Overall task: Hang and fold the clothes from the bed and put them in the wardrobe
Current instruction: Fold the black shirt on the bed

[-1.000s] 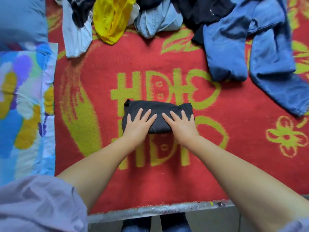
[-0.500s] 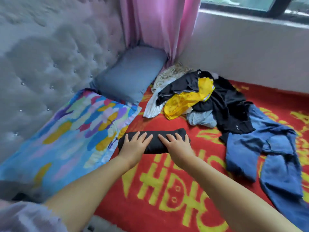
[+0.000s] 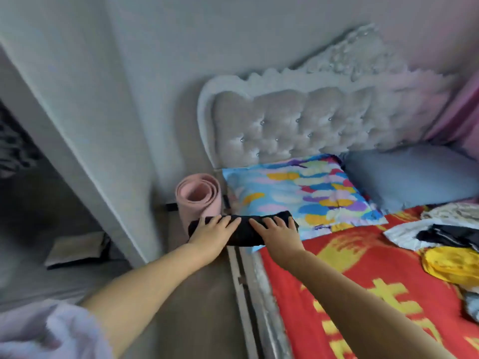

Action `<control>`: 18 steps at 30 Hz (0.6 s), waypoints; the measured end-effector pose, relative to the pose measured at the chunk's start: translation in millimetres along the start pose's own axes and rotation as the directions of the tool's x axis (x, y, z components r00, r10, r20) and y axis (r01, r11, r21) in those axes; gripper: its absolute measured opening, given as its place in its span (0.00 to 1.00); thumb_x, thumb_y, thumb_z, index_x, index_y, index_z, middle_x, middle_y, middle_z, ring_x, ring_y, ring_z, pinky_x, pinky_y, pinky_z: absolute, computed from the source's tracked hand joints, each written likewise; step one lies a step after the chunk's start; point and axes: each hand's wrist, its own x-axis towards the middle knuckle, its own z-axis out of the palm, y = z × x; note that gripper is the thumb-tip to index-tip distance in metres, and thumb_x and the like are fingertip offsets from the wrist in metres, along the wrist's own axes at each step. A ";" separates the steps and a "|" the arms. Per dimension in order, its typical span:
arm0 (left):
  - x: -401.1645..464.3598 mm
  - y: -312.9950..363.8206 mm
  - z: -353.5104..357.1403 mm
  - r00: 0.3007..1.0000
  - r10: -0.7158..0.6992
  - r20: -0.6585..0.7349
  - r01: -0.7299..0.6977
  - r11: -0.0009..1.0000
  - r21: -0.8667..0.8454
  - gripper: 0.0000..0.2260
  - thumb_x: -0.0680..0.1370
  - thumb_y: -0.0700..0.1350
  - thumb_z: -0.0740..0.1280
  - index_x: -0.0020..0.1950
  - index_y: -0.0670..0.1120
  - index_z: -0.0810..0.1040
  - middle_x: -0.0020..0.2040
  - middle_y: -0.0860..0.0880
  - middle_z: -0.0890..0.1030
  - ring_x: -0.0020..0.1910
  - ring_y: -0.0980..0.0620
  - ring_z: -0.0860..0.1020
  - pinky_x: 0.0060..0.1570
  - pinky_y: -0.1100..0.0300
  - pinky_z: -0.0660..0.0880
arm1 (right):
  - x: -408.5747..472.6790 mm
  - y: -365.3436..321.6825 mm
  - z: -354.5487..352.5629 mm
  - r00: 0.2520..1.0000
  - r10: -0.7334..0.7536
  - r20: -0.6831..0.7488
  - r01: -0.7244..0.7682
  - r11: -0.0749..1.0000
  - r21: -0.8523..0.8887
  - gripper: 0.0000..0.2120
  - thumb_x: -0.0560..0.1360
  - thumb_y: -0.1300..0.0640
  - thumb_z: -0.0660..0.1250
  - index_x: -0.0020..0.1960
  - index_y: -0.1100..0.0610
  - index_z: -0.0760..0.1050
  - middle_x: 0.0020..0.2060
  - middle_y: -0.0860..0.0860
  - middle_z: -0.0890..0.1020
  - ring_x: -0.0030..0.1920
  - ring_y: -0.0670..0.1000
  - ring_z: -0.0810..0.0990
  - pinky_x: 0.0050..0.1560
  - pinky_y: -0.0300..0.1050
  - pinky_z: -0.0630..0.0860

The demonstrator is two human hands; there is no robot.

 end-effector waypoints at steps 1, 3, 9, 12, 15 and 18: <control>-23.3 -22.4 4.9 0.999 -0.046 0.000 0.046 0.999 -0.009 0.36 0.77 0.35 0.61 0.79 0.50 0.46 0.78 0.46 0.55 0.75 0.44 0.56 0.70 0.40 0.57 | 5.9 -28.3 -6.5 0.999 -0.047 -0.002 0.047 0.999 -0.015 0.33 0.78 0.60 0.57 0.78 0.46 0.47 0.72 0.54 0.64 0.73 0.58 0.59 0.73 0.64 0.51; -70.3 -64.0 13.7 0.991 -0.137 0.007 0.137 0.990 -0.023 0.35 0.77 0.35 0.60 0.79 0.50 0.46 0.77 0.46 0.56 0.75 0.44 0.56 0.70 0.40 0.58 | 15.7 -85.7 -16.9 0.992 -0.130 -0.003 0.130 0.991 -0.033 0.33 0.78 0.60 0.57 0.78 0.46 0.47 0.73 0.54 0.63 0.73 0.58 0.59 0.73 0.64 0.51; -228.4 -183.1 50.3 0.934 -0.350 0.070 0.352 0.936 -0.021 0.37 0.77 0.36 0.63 0.79 0.50 0.46 0.76 0.46 0.59 0.74 0.44 0.59 0.70 0.40 0.59 | 22.8 -278.5 -30.4 0.936 -0.353 -0.002 0.351 0.933 -0.079 0.35 0.78 0.57 0.60 0.78 0.46 0.46 0.72 0.53 0.64 0.73 0.57 0.60 0.73 0.62 0.54; -315.0 -242.4 70.1 0.900 -0.422 0.106 0.423 0.906 0.015 0.36 0.77 0.34 0.61 0.79 0.50 0.45 0.75 0.45 0.60 0.72 0.42 0.61 0.67 0.42 0.62 | 16.2 -378.8 -33.4 0.887 -0.463 0.000 0.461 0.884 -0.079 0.37 0.77 0.60 0.61 0.78 0.46 0.45 0.72 0.53 0.63 0.74 0.57 0.59 0.73 0.61 0.53; -387.4 -290.7 82.2 0.872 -0.468 0.145 0.467 0.883 0.042 0.36 0.76 0.33 0.59 0.79 0.50 0.45 0.73 0.45 0.62 0.68 0.41 0.66 0.61 0.45 0.67 | 9.7 -464.9 -36.3 0.843 -0.537 0.015 0.537 0.842 -0.048 0.40 0.76 0.63 0.62 0.78 0.45 0.44 0.73 0.54 0.62 0.74 0.59 0.58 0.74 0.62 0.51; -428.9 -329.6 90.8 0.850 -0.500 0.166 0.501 0.865 0.037 0.35 0.76 0.34 0.60 0.78 0.50 0.48 0.72 0.45 0.65 0.68 0.42 0.67 0.62 0.45 0.66 | 12.8 -524.6 -38.5 0.826 -0.562 0.042 0.563 0.826 -0.034 0.40 0.76 0.64 0.61 0.78 0.45 0.43 0.73 0.53 0.63 0.73 0.59 0.59 0.73 0.62 0.52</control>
